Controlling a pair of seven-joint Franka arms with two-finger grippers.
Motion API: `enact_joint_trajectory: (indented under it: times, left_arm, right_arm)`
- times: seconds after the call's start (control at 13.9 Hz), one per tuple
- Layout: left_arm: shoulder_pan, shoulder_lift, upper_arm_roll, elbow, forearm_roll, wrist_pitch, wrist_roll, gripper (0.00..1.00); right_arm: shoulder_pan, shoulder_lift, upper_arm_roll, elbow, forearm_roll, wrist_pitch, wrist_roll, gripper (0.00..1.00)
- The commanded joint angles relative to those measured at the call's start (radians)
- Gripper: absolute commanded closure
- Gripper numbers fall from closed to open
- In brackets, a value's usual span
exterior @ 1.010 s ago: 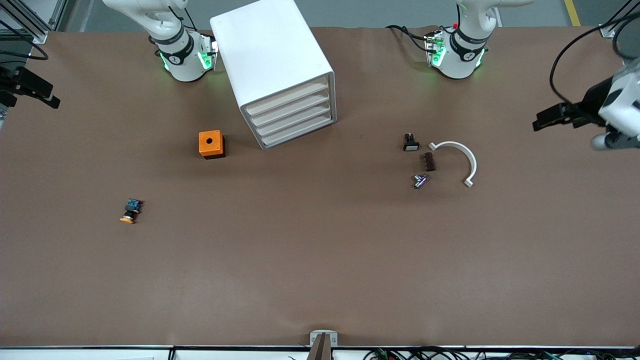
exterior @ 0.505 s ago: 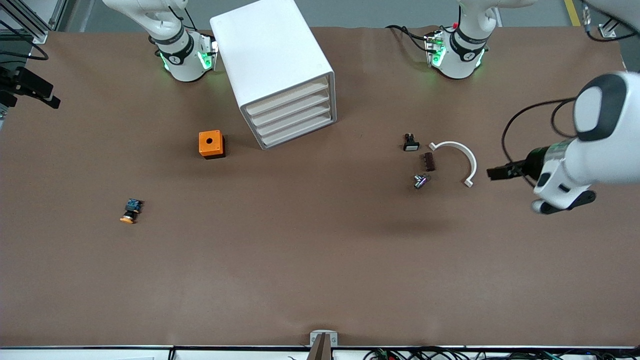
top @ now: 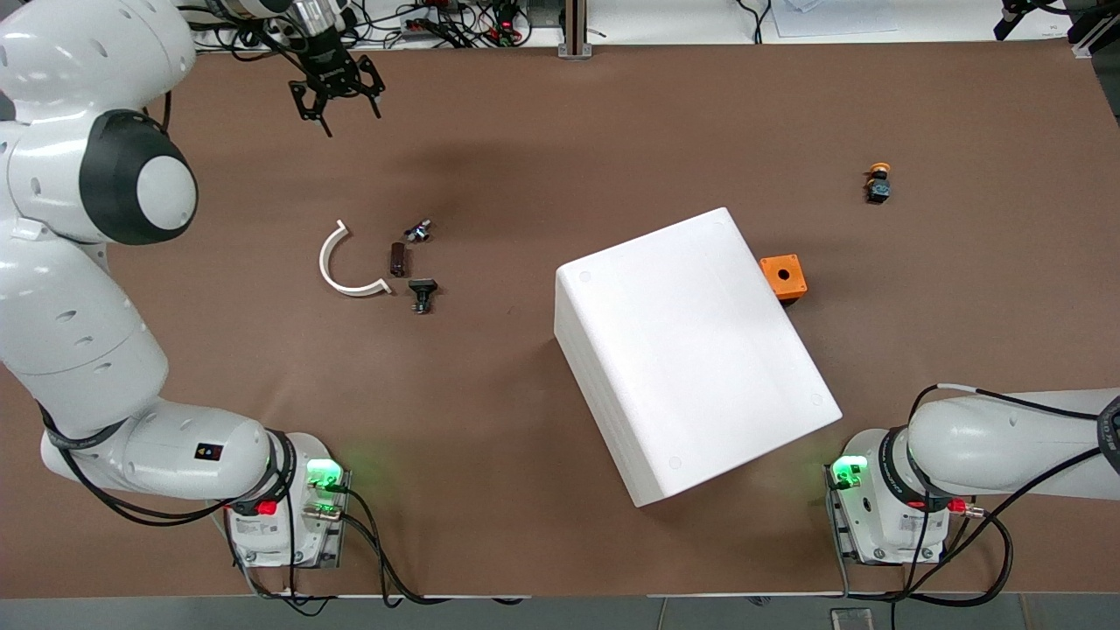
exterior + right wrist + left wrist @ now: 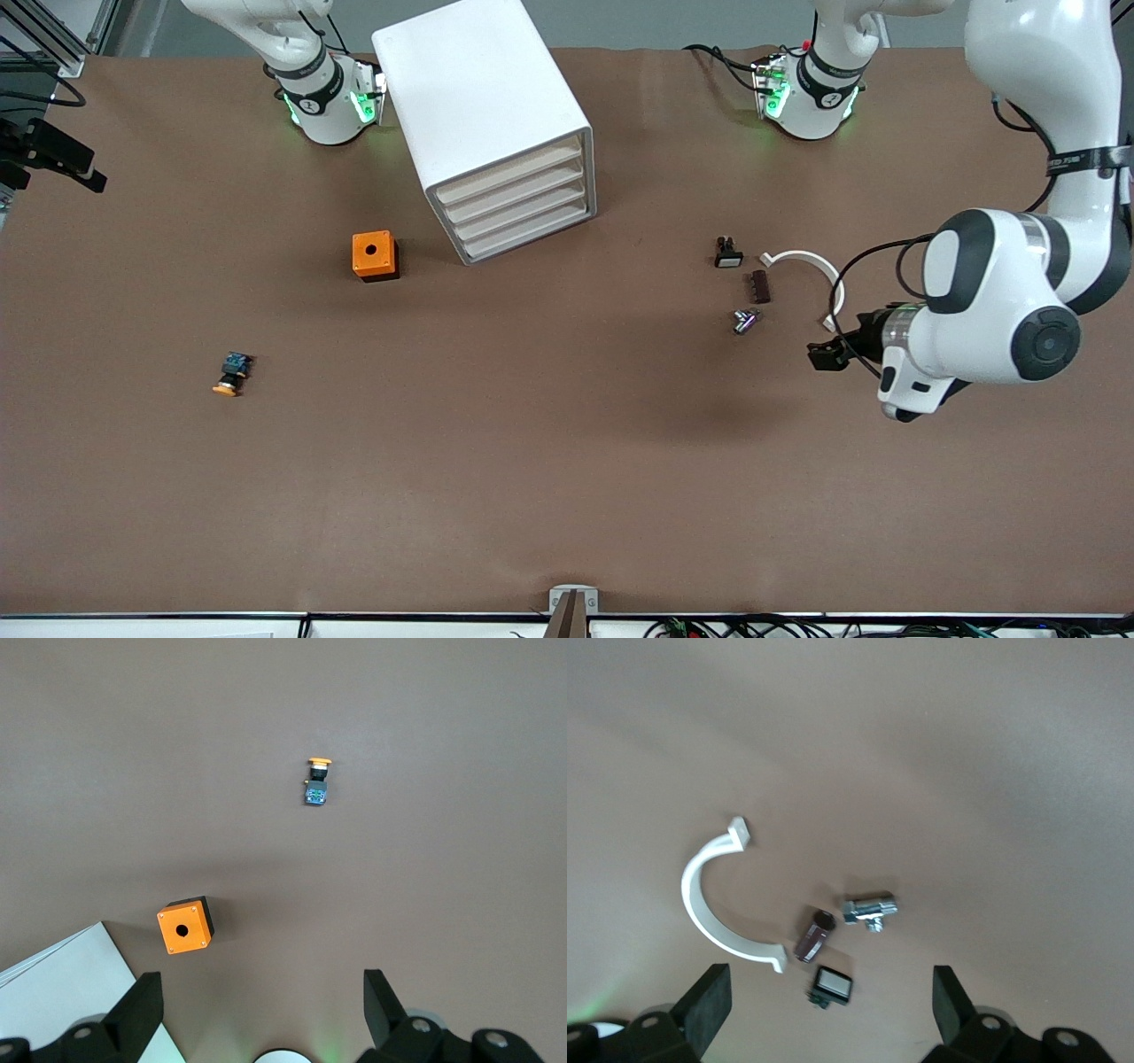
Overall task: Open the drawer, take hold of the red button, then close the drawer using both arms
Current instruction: 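Reach the left gripper to the white cabinet drawer front and grasp it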
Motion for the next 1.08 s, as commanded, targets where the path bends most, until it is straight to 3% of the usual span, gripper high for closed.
enact_joint_trajectory:
  times: [0.0,0.22,0.58,1.01]
  left_arm:
    - [-0.055,0.049,0.003,0.060,-0.070,-0.057,-0.162,0.00]
    - [-0.127,0.086,0.003,0.078,-0.152,-0.126,-0.361,0.00]
    - [-0.173,0.192,0.001,0.161,-0.284,-0.131,-0.743,0.00]
    - [-0.212,0.265,-0.003,0.216,-0.491,-0.121,-1.023,0.00]
  right_arm:
    - [0.003,-0.022,-0.004,-0.018,0.007,0.007,0.002,0.00]
    - [0.003,-0.020,-0.004,-0.018,0.007,0.007,0.002,0.00]
    - [0.003,-0.020,-0.004,-0.018,0.007,0.009,0.002,0.00]
    - [0.003,-0.020,-0.006,-0.018,0.007,0.007,0.002,0.00]
